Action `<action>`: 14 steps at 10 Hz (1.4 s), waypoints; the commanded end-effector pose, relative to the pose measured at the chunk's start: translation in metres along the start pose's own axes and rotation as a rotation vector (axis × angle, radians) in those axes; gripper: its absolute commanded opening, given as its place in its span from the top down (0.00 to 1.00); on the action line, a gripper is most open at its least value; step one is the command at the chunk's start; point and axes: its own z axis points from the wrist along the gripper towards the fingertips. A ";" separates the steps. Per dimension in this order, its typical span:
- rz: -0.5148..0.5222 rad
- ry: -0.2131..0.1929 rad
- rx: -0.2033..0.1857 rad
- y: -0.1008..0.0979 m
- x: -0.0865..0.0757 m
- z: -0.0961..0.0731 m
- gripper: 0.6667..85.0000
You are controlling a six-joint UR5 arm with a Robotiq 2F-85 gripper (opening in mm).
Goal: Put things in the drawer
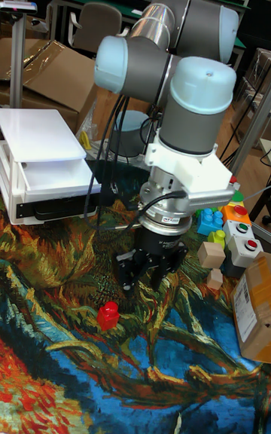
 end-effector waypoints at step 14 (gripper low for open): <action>-0.036 0.013 0.008 -0.031 0.033 0.045 0.35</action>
